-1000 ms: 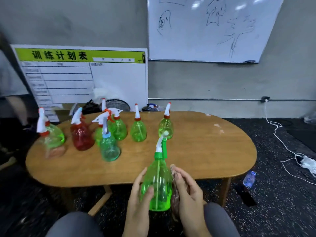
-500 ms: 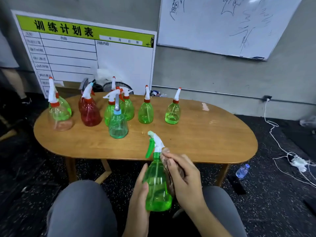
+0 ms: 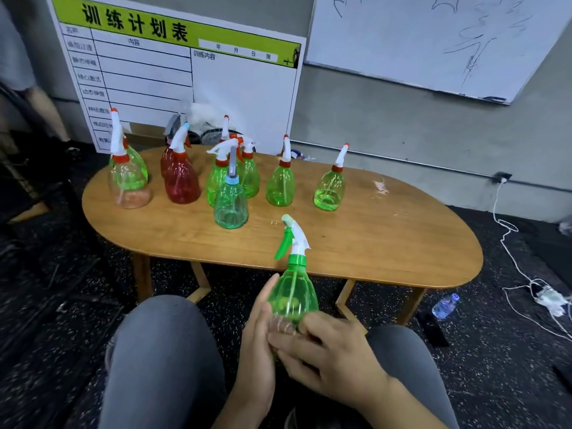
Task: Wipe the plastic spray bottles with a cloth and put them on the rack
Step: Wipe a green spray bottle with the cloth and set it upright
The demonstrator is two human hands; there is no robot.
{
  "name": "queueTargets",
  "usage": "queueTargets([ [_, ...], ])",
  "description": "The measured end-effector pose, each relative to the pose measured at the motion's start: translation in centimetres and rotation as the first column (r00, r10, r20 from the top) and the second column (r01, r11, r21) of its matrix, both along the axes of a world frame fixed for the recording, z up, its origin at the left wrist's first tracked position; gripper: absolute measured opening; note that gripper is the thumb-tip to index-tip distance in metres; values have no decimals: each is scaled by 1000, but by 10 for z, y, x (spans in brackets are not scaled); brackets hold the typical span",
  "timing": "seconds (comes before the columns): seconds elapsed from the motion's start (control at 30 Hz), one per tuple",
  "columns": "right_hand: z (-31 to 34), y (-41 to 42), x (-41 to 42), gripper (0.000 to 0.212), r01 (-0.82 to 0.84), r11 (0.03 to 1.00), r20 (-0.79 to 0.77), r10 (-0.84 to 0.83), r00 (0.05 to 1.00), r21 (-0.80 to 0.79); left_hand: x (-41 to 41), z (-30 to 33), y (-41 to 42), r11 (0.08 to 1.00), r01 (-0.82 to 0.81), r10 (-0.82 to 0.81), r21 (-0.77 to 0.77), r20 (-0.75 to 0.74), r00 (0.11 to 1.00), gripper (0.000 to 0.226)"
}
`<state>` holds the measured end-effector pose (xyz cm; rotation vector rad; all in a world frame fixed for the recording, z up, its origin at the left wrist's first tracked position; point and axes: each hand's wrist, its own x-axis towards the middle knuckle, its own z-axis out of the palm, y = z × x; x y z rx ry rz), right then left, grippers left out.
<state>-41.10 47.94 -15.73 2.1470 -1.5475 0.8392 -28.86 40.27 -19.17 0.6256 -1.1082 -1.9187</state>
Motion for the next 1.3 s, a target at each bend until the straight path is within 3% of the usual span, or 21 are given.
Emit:
queueTargets([
  [0.07, 8, -9, -7, 20, 70, 997, 44, -70, 997, -13, -3, -3, -2, 999, -8, 10, -45, 51, 999, 41],
  [0.2, 25, -32, -24, 34, 250, 966, 313, -256, 915, 59, -6, -3, -2, 995, 3, 6, -98, 95, 995, 48],
  [0.37, 16, -32, -13, 30, 234, 971, 410, -235, 882, 53, -6, -6, -3, 997, -7, 12, -80, 62, 998, 46],
  [0.43, 10, -21, -6, 24, 167, 985, 350, -167, 922, 31, -5, -7, -2, 999, -11, 13, -46, 42, 999, 39],
  [0.53, 2, -5, -1, 22, 7, 1000, 91, -8, 996, 15, -1, -4, 1, 1000, 26, -26, 4, -23, 999, 44],
  [0.63, 2, 0, -7, 23, -68, 997, -81, 69, 994, 25, 0, 2, 4, 999, 40, -40, -8, -13, 999, 45],
  [0.7, 6, -6, -14, 22, -27, 1000, -53, 27, 998, 8, -1, 2, 3, 999, 29, -28, -39, 25, 999, 44],
  [0.83, 21, -30, -28, 27, 200, 979, 281, -199, 939, 24, -3, 4, 2, 997, 30, -25, -70, 68, 997, 43],
  [0.93, 19, -39, -23, 28, 250, 967, 399, -246, 883, 43, -2, 3, 0, 998, 8, -3, -67, 66, 998, 44],
  [1.03, 12, -28, -5, 24, 191, 981, 333, -185, 925, 13, -1, 1, -3, 1000, 7, -6, -21, 28, 1000, 44],
  [1.2, -4, -3, 4, 26, -47, 999, -36, 48, 998, 16, 5, 6, -3, 999, 5, -3, 47, -30, 1000, 43],
  [1.3, 2, -8, -6, 24, 3, 1000, -10, -3, 1000, -6, 3, 7, -3, 1000, -1, 1, 2, 25, 1000, 45],
])
